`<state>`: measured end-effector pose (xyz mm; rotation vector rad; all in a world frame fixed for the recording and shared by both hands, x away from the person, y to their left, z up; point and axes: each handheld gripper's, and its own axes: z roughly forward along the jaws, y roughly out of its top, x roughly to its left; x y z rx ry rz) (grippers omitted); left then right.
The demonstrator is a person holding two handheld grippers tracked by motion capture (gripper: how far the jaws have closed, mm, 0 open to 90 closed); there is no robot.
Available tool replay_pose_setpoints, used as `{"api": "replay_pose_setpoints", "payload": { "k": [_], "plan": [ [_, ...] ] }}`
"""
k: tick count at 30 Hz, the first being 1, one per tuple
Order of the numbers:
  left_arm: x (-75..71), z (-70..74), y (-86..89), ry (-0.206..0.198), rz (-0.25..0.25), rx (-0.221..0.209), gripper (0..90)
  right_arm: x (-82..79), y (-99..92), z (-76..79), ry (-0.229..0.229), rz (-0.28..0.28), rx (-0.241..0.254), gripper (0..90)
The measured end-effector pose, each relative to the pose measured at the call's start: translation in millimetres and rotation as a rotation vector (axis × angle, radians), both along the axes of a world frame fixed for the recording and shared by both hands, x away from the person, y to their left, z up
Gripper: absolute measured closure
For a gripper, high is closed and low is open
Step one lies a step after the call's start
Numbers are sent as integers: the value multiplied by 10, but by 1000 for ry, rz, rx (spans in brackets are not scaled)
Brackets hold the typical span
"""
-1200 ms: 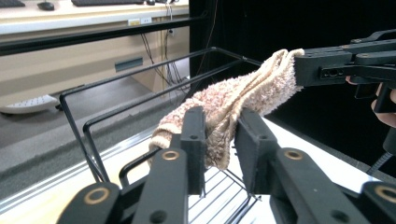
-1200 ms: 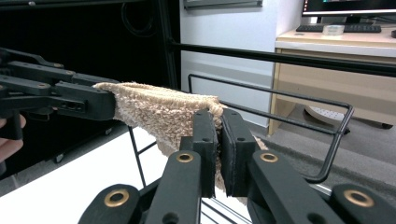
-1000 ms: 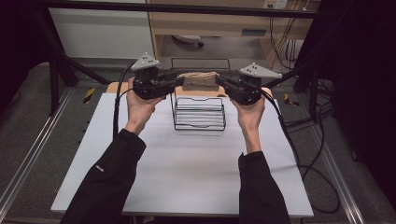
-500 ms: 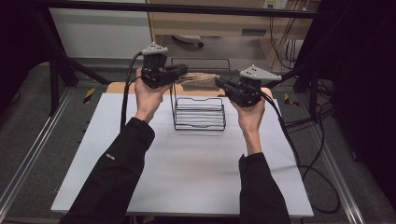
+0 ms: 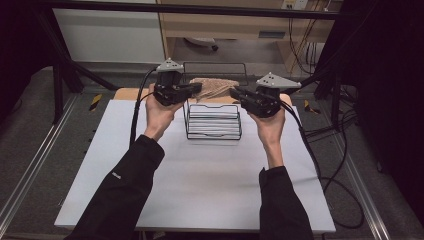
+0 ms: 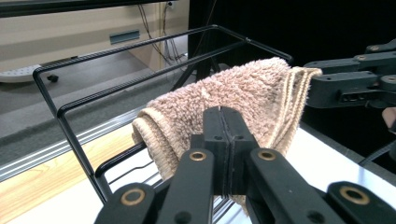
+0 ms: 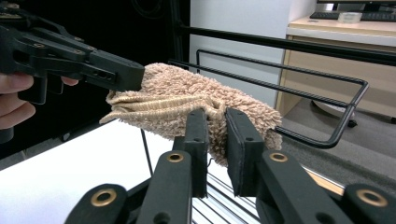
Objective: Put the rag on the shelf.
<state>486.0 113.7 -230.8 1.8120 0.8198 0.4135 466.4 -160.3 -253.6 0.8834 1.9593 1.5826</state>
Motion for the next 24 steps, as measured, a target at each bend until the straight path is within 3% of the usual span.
{"api": "replay_pose_setpoints", "payload": {
  "k": [4, 8, 12, 16, 20, 24],
  "plan": [
    [-3, -20, -16, -4, 6, 14, 894, -15, -13, 3, -4, 15, -2, 723],
    [17, -55, -21, 2, 11, 20, 895, -60, -46, 40, -19, 36, 37, 620],
    [23, -91, -28, -4, 14, 31, 895, -75, -99, 117, -34, 29, 70, 597],
    [14, -126, -20, -7, 10, 29, 895, -48, -84, 130, -6, 26, 55, 725],
    [-18, -149, 4, -16, 2, 35, 895, -16, -14, 40, 48, 19, 13, 848],
    [-54, -198, 29, -23, -2, 41, 894, 19, 24, -76, 91, 15, -15, 894]
  ]
}}
